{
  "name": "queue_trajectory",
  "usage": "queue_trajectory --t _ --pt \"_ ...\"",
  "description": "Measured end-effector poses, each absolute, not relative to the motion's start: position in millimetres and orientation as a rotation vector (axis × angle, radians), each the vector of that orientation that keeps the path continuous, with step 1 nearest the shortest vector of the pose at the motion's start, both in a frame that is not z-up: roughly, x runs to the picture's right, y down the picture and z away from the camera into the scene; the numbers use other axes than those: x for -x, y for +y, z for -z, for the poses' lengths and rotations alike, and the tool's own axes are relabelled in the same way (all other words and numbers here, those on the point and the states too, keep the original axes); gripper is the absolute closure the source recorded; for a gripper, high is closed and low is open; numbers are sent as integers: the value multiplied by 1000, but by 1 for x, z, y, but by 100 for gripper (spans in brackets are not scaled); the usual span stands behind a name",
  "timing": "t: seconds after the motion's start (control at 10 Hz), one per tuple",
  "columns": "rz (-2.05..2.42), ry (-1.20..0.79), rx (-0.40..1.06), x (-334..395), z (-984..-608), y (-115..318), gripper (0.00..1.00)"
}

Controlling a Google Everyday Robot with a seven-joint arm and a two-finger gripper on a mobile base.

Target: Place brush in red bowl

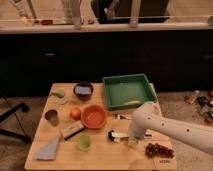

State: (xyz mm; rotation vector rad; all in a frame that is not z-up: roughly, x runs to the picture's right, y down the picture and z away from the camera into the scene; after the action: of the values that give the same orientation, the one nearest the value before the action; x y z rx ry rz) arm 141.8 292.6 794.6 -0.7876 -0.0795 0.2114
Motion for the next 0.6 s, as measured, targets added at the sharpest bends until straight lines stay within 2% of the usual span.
queue_trajectory --t 0.2,0.3,0.6 --pt "-205 -80 793 -140 -793 293 94" --pt "-205 -79 795 -141 -793 294 99" --pt "-196 -87 798 -140 -793 295 100"
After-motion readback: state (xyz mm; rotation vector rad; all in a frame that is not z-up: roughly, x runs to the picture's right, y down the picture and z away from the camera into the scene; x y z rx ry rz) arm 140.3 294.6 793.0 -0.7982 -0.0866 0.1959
